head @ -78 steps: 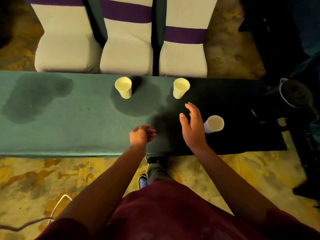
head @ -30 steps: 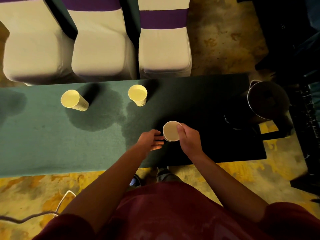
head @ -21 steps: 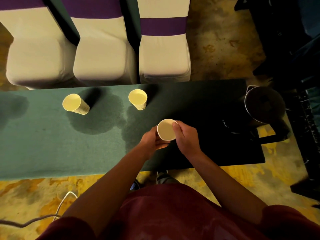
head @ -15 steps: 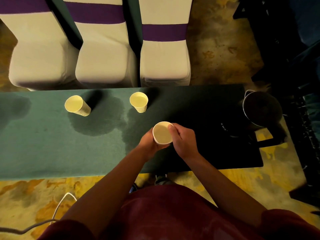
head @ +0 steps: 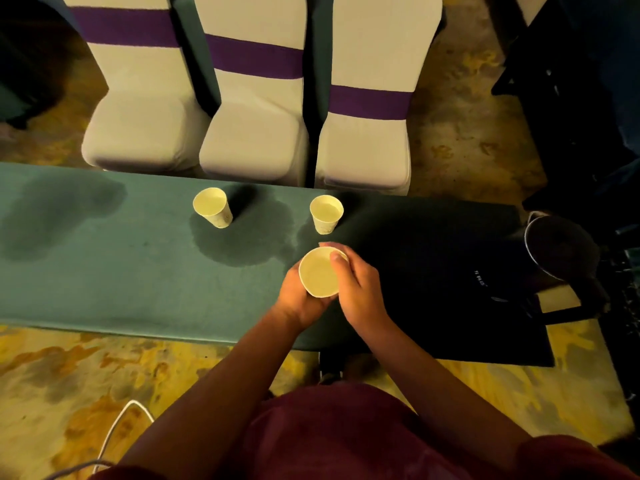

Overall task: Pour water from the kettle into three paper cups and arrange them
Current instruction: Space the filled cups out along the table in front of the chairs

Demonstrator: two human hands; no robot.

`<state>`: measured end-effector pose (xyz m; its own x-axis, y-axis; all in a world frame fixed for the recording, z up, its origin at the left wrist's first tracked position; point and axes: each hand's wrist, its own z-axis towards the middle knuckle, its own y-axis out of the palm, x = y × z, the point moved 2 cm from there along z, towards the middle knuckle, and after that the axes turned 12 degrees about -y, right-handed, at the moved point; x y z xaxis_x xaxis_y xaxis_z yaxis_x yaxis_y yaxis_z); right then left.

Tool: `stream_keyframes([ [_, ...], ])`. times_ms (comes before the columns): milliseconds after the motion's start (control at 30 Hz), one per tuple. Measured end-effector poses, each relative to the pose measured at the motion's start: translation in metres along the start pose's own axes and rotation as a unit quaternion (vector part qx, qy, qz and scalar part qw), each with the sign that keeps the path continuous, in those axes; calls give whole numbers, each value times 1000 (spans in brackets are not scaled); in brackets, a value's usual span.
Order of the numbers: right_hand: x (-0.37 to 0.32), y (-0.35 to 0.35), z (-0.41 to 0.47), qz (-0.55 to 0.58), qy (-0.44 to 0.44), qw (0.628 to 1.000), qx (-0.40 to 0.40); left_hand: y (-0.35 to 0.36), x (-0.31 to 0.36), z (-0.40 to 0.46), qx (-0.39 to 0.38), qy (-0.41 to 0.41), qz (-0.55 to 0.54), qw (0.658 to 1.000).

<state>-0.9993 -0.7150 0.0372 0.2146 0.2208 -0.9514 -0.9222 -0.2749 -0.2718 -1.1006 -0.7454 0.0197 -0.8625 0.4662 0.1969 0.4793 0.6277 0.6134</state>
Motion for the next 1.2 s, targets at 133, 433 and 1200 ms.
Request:
stream_keyframes([
  [133, -16, 46, -15, 28, -13, 999, -14, -34, 21, -28, 13, 18, -13, 1000],
  [433, -50, 161, -41, 39, 21, 999, -23, -126, 76, -94, 32, 55, -32, 997],
  [1200, -61, 447, 67, 12, 8, 995, -98, -300, 329, -103, 140, 85, -13, 987],
])
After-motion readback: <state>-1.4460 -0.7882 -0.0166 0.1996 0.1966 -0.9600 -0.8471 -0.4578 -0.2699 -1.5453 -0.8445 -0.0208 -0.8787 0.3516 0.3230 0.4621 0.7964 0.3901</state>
